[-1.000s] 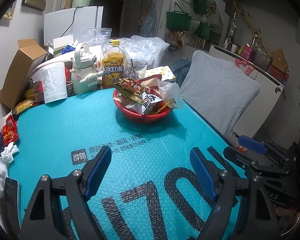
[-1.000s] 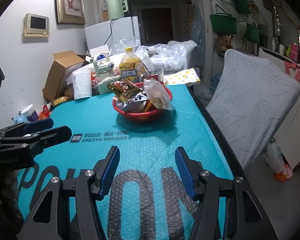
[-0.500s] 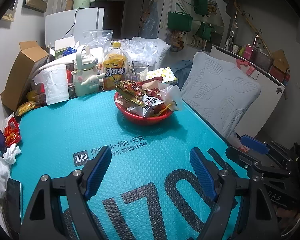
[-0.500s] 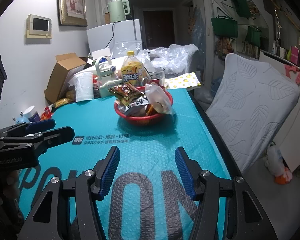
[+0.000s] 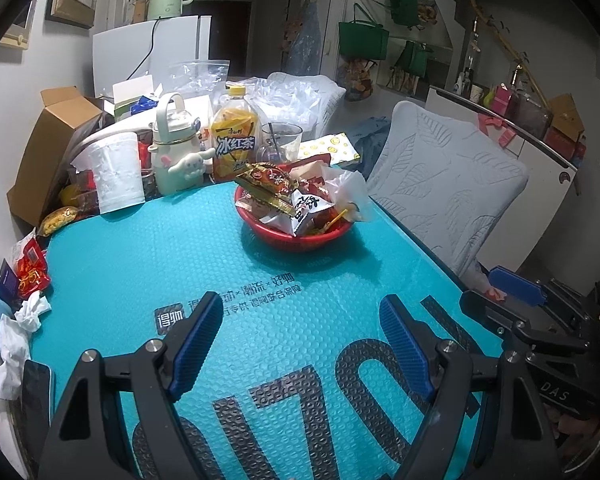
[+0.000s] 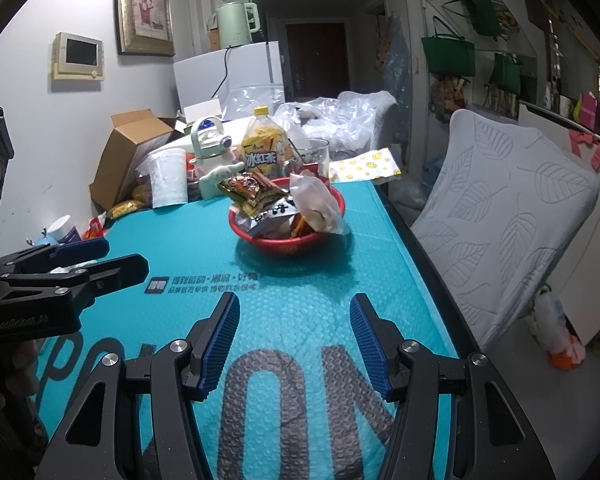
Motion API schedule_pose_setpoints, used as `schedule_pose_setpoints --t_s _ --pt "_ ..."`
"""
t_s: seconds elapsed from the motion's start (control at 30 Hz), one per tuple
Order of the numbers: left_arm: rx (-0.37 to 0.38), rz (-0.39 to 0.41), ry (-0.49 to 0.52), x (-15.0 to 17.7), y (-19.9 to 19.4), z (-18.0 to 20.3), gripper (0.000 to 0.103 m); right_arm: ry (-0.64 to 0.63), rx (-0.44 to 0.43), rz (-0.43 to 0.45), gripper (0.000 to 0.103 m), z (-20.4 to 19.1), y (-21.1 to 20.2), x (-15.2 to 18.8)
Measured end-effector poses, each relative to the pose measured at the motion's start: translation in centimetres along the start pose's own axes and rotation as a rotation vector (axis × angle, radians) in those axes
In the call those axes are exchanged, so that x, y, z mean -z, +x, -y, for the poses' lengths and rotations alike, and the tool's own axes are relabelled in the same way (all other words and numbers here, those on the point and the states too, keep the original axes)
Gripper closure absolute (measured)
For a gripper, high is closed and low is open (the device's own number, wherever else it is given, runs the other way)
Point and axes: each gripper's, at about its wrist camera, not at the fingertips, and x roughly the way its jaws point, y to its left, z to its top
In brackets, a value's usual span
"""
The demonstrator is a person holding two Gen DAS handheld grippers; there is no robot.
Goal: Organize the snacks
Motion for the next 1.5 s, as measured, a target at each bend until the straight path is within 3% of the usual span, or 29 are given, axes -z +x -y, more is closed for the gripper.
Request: schedule_pose_setpoints --t_s 0.37,1.5 --pt "-0.044 0.006 0.014 -0.18 -0.38 0.23 0.023 0.005 0.002 -0.004 0.046 0.15 0.05 -0.07" --pt "-0.063 -0.004 0.043 -0.29 -0.13 0.51 0.023 0.009 0.021 -0.016 0.046 0.61 0.50 0.08"
